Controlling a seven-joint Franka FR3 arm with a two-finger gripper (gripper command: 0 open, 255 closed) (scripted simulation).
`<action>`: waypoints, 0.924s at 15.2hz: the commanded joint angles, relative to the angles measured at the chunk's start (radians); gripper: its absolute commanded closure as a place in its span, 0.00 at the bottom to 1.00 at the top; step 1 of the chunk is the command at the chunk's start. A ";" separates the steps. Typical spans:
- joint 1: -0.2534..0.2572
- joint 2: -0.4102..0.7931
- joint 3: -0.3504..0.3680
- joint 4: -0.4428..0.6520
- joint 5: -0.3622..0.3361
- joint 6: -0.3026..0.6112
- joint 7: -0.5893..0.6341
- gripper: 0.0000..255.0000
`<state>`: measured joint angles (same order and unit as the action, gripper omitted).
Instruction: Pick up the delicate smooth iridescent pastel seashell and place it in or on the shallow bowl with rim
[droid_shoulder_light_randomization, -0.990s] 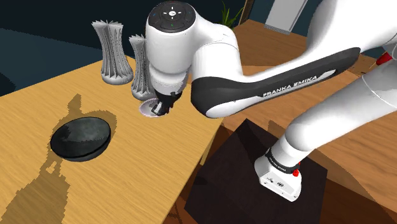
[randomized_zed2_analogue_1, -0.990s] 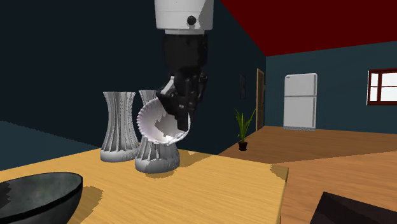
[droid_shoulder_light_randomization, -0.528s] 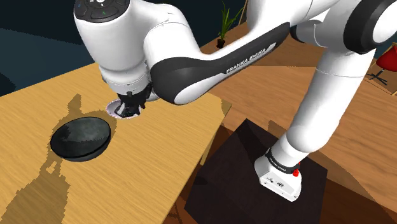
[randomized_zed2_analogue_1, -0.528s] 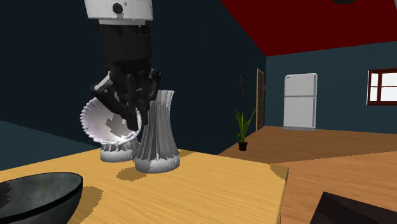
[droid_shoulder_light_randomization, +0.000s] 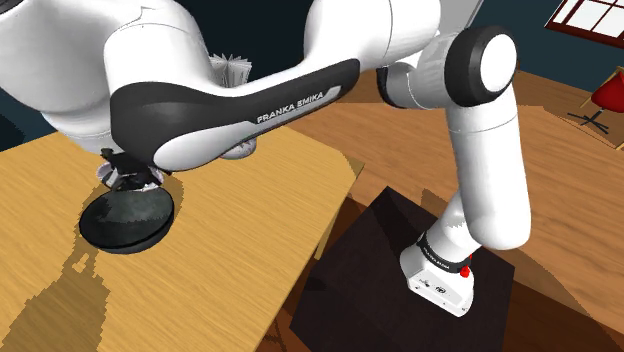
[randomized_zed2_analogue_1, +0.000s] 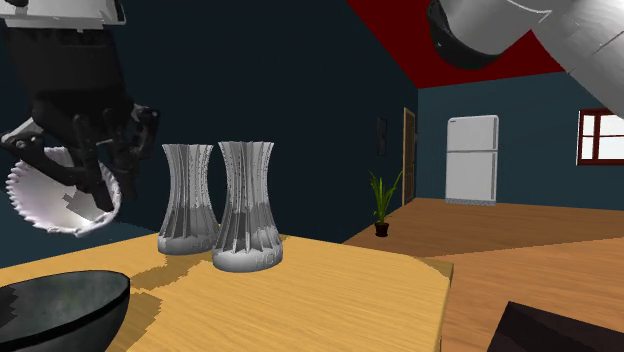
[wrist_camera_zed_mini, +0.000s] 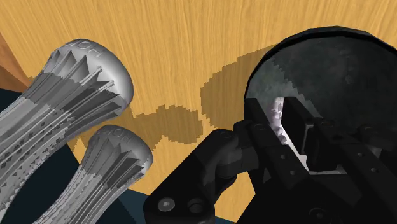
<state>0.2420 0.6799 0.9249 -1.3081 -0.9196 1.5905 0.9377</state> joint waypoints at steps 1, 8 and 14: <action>0.107 0.095 -0.043 0.173 -0.044 -0.056 -0.032 1.00; 0.152 0.168 -0.074 0.226 -0.074 -0.033 -0.025 1.00; 0.133 0.185 -0.080 0.167 -0.086 0.021 0.011 1.00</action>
<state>0.3779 0.8624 0.8457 -1.1316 -1.0035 1.6028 0.9424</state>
